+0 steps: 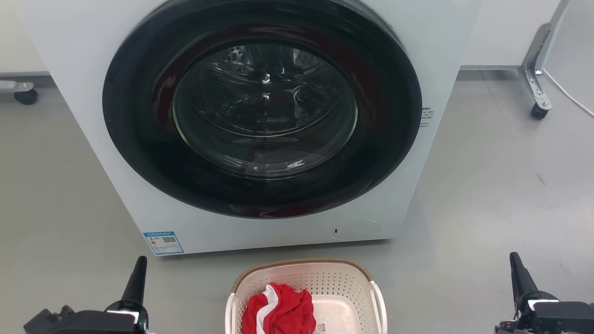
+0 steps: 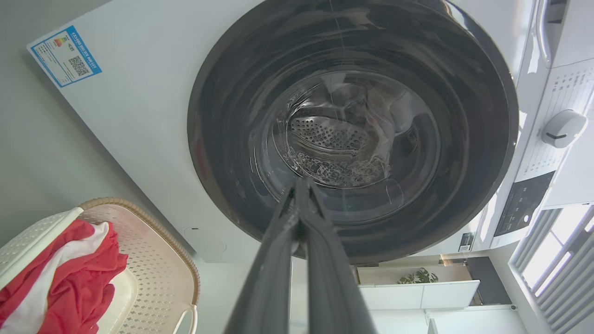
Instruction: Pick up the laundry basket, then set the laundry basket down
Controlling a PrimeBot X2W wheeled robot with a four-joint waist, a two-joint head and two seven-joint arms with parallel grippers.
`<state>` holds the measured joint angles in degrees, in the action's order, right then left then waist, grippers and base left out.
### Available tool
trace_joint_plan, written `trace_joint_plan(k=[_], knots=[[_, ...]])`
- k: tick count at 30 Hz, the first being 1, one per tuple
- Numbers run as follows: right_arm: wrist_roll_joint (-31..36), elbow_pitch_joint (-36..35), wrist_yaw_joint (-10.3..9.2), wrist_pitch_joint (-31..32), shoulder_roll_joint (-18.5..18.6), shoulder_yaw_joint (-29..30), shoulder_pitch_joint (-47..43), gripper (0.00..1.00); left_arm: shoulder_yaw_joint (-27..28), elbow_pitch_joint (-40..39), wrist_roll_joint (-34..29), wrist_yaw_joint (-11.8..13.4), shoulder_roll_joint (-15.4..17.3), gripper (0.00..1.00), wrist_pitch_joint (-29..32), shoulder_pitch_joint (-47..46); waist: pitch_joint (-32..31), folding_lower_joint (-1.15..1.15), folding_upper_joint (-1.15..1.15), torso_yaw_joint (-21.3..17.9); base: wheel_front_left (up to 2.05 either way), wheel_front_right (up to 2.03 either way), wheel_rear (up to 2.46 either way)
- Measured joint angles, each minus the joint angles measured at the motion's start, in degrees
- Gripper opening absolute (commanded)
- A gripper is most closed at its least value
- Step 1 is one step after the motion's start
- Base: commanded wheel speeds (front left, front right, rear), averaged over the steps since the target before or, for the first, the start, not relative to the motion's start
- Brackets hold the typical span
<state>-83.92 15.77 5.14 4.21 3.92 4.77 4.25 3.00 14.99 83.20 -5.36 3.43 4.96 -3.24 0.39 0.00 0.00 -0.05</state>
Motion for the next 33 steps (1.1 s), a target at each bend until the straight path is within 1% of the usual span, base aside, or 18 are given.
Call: trace_joint_plan(k=[11,13,33], knots=[[-7.22,1.23,1.64,2.04,-1.27,2.66,0.83,0.00,2.08,1.62,7.48,-1.34,-0.83,0.00,1.46,-1.15,-0.28,0.00,0.00,0.05,0.00,0.00,0.00],[-7.51,1.26,1.69,2.29,-1.31,2.80,0.94,0.00,2.16,1.68,8.35,-1.70,-0.92,0.00,1.53,-1.25,-0.29,0.00,0.00,0.05,0.00,0.00,0.00],[-7.51,1.32,1.70,2.29,-1.36,2.85,0.95,0.00,2.19,1.79,8.50,-1.70,-0.96,0.00,1.53,-1.25,-0.29,0.00,0.00,0.05,0.00,0.00,0.00]])
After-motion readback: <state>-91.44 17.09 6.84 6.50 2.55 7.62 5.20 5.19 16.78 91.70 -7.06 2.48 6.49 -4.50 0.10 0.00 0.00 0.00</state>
